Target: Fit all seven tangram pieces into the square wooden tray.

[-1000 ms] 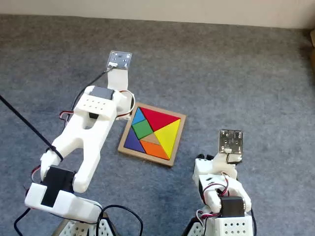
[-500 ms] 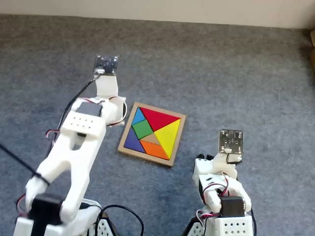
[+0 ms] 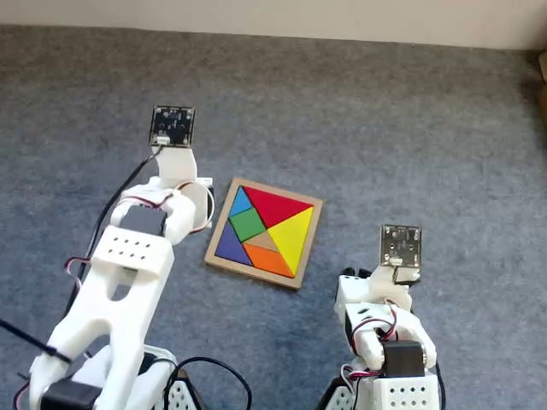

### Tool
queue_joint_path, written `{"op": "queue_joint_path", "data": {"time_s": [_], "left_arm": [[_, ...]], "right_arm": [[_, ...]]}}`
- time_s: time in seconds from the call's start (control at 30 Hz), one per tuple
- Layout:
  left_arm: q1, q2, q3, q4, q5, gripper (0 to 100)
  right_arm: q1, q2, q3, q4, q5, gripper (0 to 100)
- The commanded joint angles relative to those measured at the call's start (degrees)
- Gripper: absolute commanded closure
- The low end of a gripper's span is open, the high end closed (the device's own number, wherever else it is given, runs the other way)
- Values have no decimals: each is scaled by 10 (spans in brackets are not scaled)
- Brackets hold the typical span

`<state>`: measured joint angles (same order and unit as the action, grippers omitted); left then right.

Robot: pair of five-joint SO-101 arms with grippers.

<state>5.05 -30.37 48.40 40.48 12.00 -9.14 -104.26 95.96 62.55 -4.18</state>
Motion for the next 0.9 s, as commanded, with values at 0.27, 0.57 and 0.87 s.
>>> {"op": "queue_joint_path", "data": {"time_s": [0.27, 0.57, 0.87], "left_arm": [[-4, -111, 42, -20, 4, 995], [-7, -229, 103, -33, 2, 993], [-7, -313, 192, -95, 2, 994]], "right_arm": [[8, -10, 80, -4, 5, 925], [8, -10, 80, -4, 5, 925], [8, -10, 80, -4, 5, 925]]}}
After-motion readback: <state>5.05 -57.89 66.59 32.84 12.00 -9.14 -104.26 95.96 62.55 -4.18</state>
